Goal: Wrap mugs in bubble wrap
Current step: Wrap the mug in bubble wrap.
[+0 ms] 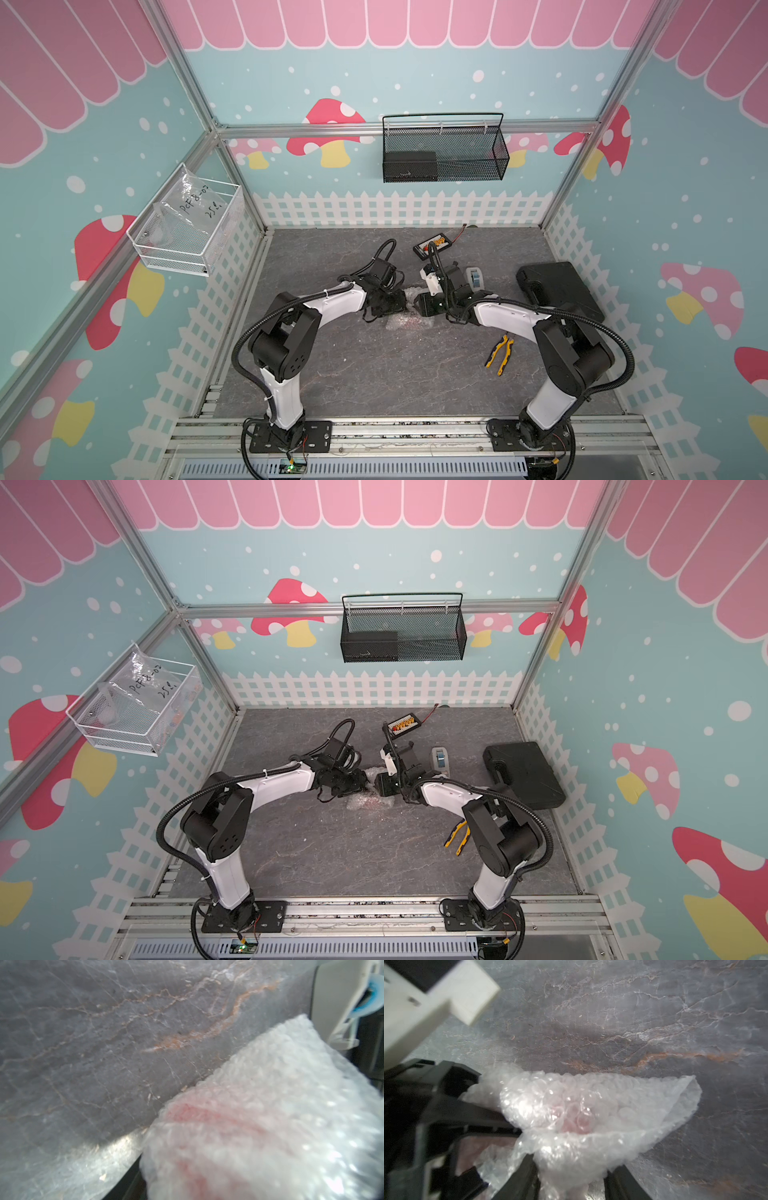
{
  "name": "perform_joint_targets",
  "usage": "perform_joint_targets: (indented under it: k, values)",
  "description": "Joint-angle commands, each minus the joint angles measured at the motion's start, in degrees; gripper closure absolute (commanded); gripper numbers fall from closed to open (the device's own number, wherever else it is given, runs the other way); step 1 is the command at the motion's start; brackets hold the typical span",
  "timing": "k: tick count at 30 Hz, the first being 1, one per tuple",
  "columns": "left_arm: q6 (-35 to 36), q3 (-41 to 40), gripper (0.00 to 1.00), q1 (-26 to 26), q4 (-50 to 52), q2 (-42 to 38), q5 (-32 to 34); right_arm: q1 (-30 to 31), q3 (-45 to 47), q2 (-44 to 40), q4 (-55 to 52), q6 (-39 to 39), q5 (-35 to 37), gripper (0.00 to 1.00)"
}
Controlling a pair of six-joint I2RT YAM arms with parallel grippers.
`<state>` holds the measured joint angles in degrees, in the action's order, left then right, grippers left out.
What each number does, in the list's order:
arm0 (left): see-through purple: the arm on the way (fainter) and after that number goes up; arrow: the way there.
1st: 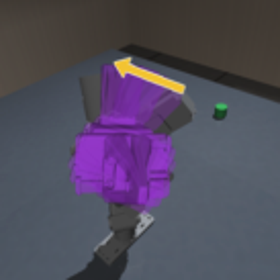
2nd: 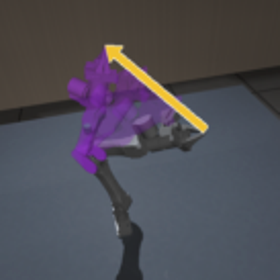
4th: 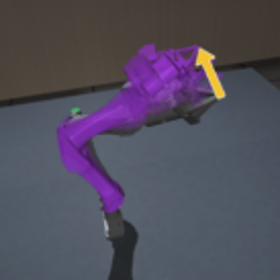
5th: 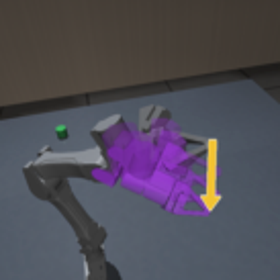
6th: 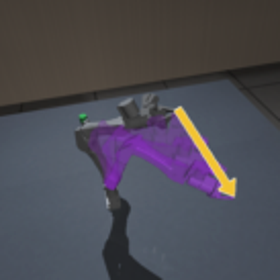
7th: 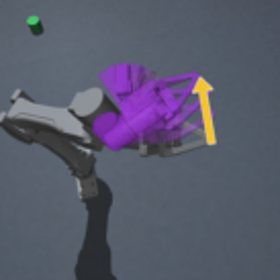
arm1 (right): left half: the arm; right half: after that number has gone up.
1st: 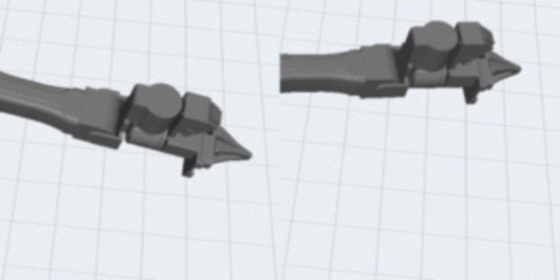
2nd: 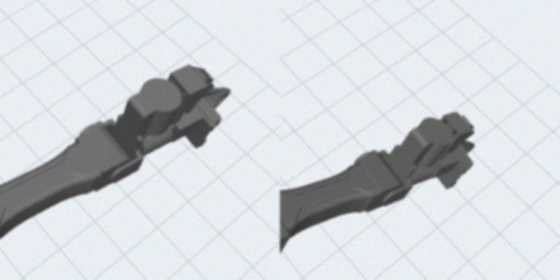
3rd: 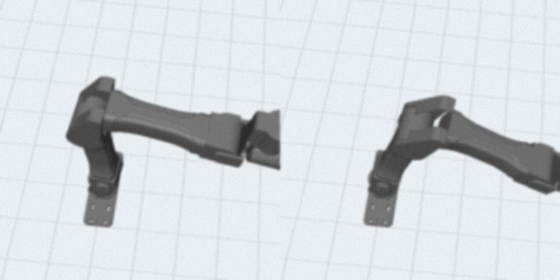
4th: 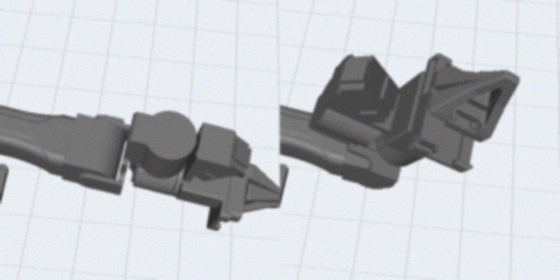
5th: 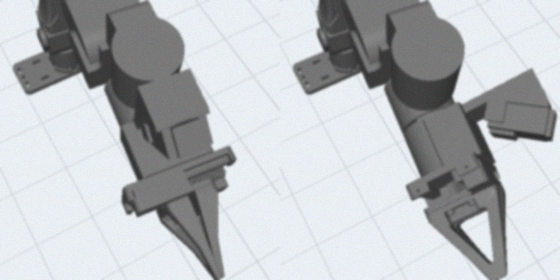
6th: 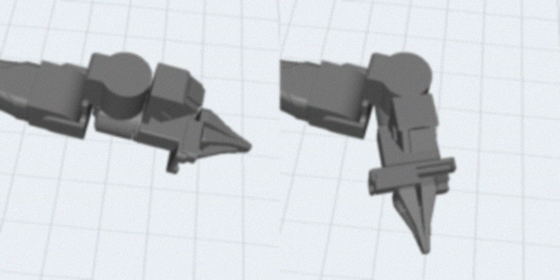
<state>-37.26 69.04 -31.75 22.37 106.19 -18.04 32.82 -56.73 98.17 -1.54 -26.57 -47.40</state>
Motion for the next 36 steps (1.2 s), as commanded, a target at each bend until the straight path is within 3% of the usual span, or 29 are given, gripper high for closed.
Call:
perform_joint_targets:
  k: [1,6,12,22,27,36]
  values:
    - [-2.5,-1.5,0.38,1.1,-4.6,-5.0,-5.0,1.6,-2.5,2.0,-7.4,3.5,7.6,0.51]
    - [-2.0,-3.2,0.27,2.1,-4.7,-8.4,-6.2,2.7,-4.7,2.6,-9.8,3.9,10.3,0.52]
    - [-1.8,-4.3,0.24,2.0,-4.6,-6.6,-5.6,3.4,-5.7,3.5,-9.7,3.5,9.9,0.52]
    - [-1.4,-2.8,0.29,1.6,-3.0,-1.1,-3.5,3.7,-6.3,3.3,-9.5,3.0,9.3,0.52]
    - [0.1,-1.2,0.32,0.4,1.0,1.1,1.2,3.9,-6.7,2.4,-9.4,2.8,9.6,0.52]
    - [1.5,-0.2,0.37,-0.2,4.7,2.3,7.7,3.7,-9.3,-4.1,-13.2,5.5,14.8,0.42]
